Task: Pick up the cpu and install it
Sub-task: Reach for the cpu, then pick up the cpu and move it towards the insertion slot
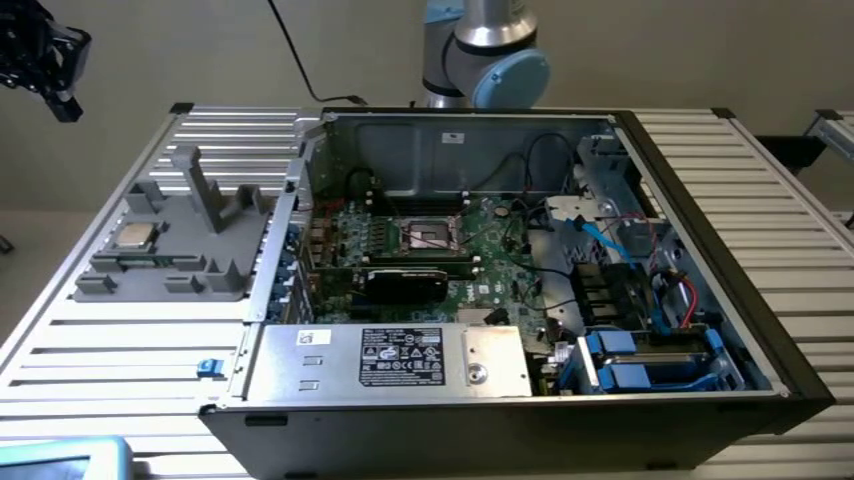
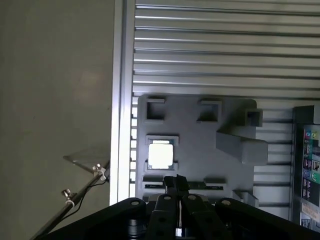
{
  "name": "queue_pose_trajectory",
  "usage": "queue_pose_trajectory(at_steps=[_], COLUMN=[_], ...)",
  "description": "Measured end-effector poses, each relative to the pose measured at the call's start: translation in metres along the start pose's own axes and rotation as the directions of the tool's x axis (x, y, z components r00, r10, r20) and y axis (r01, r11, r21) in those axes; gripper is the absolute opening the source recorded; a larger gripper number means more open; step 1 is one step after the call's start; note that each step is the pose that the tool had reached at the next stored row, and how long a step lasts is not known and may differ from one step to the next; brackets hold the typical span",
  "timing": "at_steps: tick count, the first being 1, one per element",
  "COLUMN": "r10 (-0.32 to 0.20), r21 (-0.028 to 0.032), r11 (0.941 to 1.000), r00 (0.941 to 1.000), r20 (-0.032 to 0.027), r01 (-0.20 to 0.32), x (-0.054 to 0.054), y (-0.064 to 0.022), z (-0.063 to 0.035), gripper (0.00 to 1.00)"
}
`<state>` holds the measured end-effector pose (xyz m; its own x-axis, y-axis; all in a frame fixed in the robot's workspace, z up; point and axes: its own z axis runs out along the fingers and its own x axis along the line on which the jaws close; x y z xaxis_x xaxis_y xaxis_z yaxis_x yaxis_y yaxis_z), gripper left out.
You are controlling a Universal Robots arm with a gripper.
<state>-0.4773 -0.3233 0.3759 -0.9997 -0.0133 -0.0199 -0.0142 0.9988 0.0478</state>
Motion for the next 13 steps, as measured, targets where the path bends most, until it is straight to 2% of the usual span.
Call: queue_pose_trajectory(at_steps=[13], r10=[0.0], r21=[0.0], r11=[1.0], r00=[1.0], r20=[-0.0001], r01=[0.0], x=[0.0], y=[0.0], z=[0.0], gripper=[0.12])
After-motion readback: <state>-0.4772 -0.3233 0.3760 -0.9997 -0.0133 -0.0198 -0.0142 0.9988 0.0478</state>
